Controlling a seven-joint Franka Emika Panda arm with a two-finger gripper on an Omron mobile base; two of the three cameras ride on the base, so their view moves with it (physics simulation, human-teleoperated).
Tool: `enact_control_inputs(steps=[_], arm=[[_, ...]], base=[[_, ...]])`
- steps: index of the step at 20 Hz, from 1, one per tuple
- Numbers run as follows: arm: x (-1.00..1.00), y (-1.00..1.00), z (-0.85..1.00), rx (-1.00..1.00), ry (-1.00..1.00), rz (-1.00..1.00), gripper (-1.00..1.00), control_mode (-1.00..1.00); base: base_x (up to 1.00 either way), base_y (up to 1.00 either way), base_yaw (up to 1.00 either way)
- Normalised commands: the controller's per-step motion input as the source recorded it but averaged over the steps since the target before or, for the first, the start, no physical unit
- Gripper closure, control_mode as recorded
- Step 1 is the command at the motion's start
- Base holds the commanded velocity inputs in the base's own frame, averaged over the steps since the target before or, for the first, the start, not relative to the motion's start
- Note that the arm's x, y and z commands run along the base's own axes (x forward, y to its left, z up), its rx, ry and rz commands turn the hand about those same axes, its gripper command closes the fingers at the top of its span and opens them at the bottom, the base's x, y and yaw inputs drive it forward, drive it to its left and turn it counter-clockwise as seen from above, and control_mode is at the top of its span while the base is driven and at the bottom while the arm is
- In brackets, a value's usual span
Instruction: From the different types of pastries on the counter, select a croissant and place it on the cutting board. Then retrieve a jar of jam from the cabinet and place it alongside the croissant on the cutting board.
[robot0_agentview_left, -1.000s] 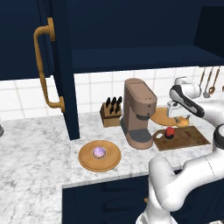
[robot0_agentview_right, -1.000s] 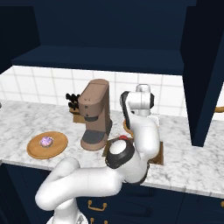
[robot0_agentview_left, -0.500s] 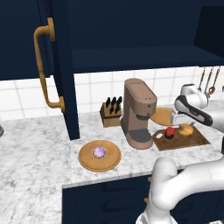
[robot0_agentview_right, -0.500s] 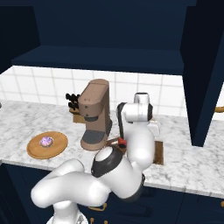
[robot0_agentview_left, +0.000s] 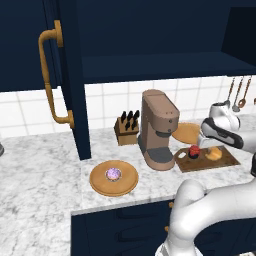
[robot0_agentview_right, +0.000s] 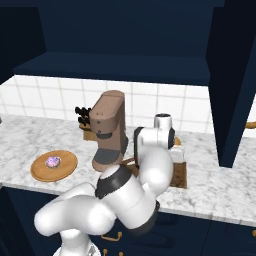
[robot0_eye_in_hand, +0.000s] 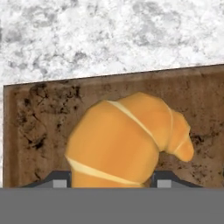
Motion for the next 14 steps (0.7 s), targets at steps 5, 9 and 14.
enact_control_inputs(steps=[5,9,14], arm=[[0.00,-0.01,-0.12,0.00,-0.05,0.00,1.00,-1.00],[0.00,0.00,-0.04,0.00,-0.06,0.00,-1.00,-1.00],[0.00,0.00,0.24,0.00,-0.01,0.00,-1.00,-1.00]], base=[[0.00,0.00,0.00],[0.00,0.00,0.00],[0.00,0.00,0.00]])
